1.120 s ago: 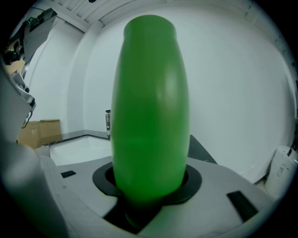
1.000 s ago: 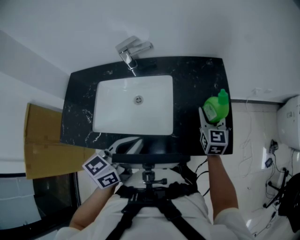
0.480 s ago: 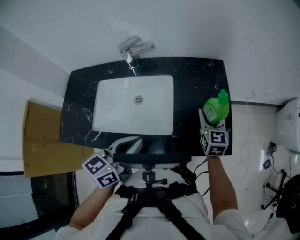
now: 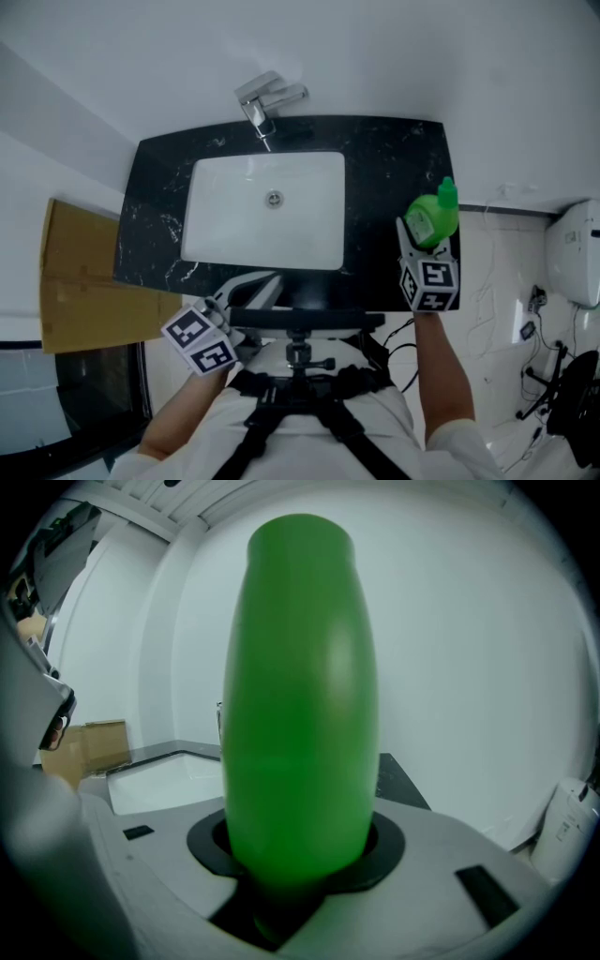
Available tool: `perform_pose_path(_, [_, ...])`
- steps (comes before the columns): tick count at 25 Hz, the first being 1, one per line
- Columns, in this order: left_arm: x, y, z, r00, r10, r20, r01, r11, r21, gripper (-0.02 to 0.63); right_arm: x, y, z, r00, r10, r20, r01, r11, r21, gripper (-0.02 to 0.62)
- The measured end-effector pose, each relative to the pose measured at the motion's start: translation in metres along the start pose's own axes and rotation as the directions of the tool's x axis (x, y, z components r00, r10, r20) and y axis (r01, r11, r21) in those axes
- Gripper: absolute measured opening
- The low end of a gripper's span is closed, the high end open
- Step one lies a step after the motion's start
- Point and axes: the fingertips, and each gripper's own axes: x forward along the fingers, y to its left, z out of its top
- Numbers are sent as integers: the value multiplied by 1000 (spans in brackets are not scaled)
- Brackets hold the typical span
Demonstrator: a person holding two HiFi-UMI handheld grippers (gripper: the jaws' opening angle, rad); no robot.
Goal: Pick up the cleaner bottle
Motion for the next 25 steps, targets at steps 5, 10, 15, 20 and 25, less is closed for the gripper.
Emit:
perform_pose_path(5, [-2,-1,0,1000,-5,17,6,1000,-8,0,-2,1,2,1000,1,-10,-1,1000,-11,175])
perform_pose_path(10, [-5,-2,0,999,-12,36,13,1000,-14,0,-6,3,6,1000,-1,-17,0,1000,-26,175])
perform_pose_path(15, [-7,-5,0,998,-19,53,20,1000,-21,0,-11,6,12,1000,0,-22,-1,999,-35,175])
perform_pose_path(20, [-9,-6,0,998,-30,61,31,999,-23,0,-14,7,13,1000,-7,-27,6,999,-48,175])
perform_pose_path(25, [-11,-8,-1,997,-37,66,39,999,-22,0,-18,8,13,999,-16,-36,14,998,-60,175])
